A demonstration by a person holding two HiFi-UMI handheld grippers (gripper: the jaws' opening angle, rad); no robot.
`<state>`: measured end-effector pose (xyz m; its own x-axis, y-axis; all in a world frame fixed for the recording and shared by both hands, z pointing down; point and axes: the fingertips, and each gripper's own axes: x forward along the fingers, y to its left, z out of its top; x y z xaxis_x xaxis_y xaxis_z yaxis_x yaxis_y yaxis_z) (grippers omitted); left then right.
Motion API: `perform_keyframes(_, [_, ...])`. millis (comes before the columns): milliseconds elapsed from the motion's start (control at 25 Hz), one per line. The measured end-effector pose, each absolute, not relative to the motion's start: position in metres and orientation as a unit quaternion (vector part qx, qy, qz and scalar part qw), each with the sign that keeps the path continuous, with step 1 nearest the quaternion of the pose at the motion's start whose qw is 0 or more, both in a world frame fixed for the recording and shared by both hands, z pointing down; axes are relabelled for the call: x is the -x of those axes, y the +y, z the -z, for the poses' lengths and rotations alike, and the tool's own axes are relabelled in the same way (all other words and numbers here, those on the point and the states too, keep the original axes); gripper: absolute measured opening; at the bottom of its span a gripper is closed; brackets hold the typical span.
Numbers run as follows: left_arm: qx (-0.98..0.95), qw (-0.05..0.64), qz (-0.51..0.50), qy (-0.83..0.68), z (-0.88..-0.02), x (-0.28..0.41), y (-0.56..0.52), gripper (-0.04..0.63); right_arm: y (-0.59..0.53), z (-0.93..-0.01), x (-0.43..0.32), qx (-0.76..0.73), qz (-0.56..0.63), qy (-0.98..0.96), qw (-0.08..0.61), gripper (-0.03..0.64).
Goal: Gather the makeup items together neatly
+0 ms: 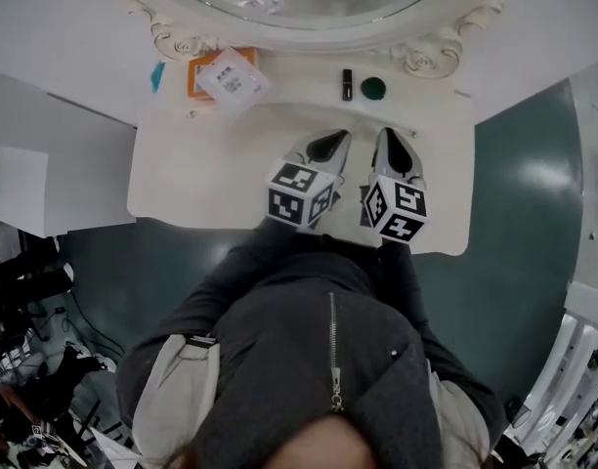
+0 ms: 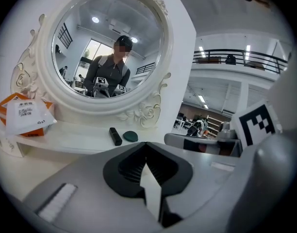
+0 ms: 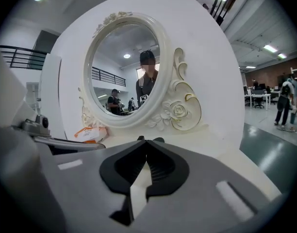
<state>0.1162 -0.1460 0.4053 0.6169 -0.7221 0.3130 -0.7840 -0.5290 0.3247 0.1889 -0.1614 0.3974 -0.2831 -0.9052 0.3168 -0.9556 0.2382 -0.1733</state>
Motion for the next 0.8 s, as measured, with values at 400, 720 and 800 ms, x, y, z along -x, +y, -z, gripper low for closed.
perform_keyframes(400, [-0.883,0.223,-0.051,-0.410,-0.408,-0.103,-0.142,0.008,-0.144,-0.405,-0.166,-0.602,-0.149,-0.781,0.072,0.003])
perform_keyframes(720, [-0.871,0.226,-0.044,-0.435,-0.408,-0.085,-0.143,0.009,-0.142,-0.404,-0.153,-0.594,-0.151,-0.787,0.068,0.003])
perform_keyframes(800, [-0.868,0.225,-0.044,-0.439,-0.409,-0.080,-0.143,0.009,-0.143,-0.404,-0.147,-0.588,-0.157,-0.791,0.060,0.003])
